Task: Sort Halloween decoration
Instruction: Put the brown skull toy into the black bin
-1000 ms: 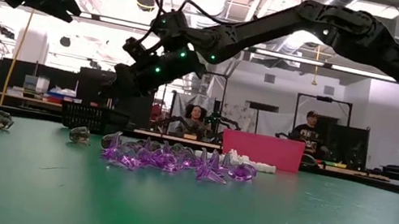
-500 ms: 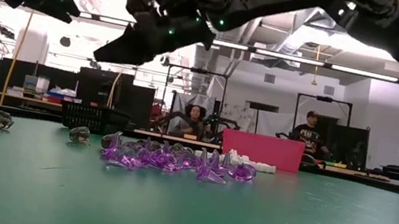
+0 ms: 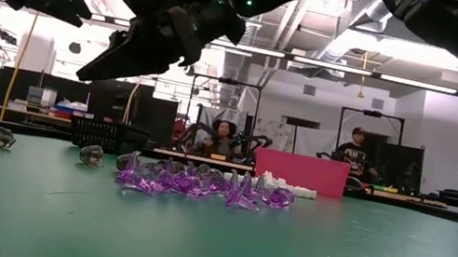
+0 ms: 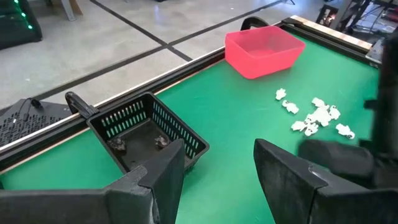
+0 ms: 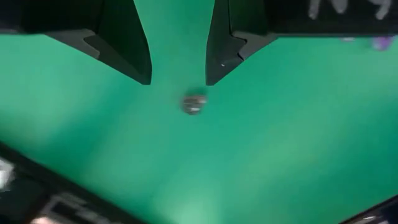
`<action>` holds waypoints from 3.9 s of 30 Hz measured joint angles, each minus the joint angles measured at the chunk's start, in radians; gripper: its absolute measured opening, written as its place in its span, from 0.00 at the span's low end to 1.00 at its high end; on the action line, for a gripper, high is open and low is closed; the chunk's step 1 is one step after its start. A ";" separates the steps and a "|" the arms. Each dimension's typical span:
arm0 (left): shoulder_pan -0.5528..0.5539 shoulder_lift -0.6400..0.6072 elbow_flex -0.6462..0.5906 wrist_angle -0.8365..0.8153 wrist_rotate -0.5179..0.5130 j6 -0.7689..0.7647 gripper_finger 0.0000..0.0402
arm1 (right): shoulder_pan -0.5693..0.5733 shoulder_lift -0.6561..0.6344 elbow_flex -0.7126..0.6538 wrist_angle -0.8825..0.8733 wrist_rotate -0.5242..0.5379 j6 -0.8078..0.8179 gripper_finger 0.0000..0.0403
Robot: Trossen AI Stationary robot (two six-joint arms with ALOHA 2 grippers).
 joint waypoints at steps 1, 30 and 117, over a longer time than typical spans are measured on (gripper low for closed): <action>0.000 0.000 0.000 0.000 0.000 0.000 0.46 | 0.009 0.000 0.000 -0.012 0.000 -0.006 0.45; 0.000 0.000 0.000 -0.004 0.010 -0.019 0.46 | 0.043 0.001 -0.200 0.082 0.089 -0.043 0.45; 0.000 0.000 0.000 -0.014 -0.035 -0.027 0.46 | -0.236 0.000 -0.087 0.480 0.498 0.309 0.32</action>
